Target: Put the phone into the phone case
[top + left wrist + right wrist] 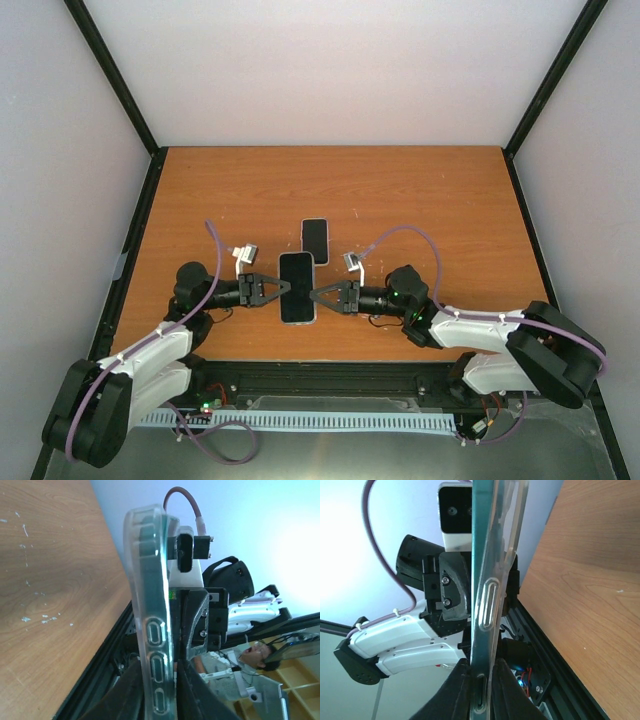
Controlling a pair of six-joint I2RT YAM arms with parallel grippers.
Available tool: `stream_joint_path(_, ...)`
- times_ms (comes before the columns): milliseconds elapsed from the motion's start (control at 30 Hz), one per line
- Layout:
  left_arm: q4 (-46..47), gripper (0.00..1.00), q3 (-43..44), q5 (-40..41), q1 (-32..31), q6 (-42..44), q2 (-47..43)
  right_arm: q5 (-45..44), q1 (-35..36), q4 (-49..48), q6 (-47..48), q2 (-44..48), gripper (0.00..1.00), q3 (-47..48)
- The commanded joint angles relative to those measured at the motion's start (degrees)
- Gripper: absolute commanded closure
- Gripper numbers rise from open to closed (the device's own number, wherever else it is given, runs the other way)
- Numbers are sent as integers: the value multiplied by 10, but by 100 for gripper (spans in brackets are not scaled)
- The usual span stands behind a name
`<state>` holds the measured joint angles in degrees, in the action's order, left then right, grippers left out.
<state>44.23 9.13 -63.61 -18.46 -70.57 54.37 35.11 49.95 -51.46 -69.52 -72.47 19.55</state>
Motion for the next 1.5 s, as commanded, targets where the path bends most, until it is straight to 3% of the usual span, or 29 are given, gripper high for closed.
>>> stream_joint_path(0, -18, 86, 16, 7, -3, 20, -6, -14, 4, 37, 38, 36, 84, 21)
stream_joint_path(100, -23, 91, 21, 14, -3, 18, -15, -23, 16, 81, 58, 43, 67, 33)
stream_joint_path(167, -34, 94, 30, 15, -3, 31, -15, -30, 24, 99, 67, 44, 61, 38)
stream_joint_path(400, -20, 100, 31, 20, -3, 30, -12, -56, 42, 129, 70, 45, 63, 43)
stream_joint_path(600, -67, 100, 41, 31, -3, 71, -18, -53, 45, 132, 67, 37, 96, 48)
stream_joint_path(767, -126, 100, 55, 38, -3, 119, -22, -65, 45, 156, 61, 53, 97, 52)
stream_joint_path(833, -133, 100, 60, 27, -3, 126, -22, -73, 45, 172, 68, 63, 92, 54)
stream_joint_path(1200, -195, 100, 97, -89, -3, 178, -44, -171, 43, 342, 155, 158, 40, 100)
stream_joint_path(1333, -171, 100, 89, -122, -7, 164, -51, -186, 42, 391, 178, 160, 30, 136)
stream_joint_path(1467, -129, 100, 78, -134, -12, 135, -50, -187, 41, 396, 183, 147, 28, 161)
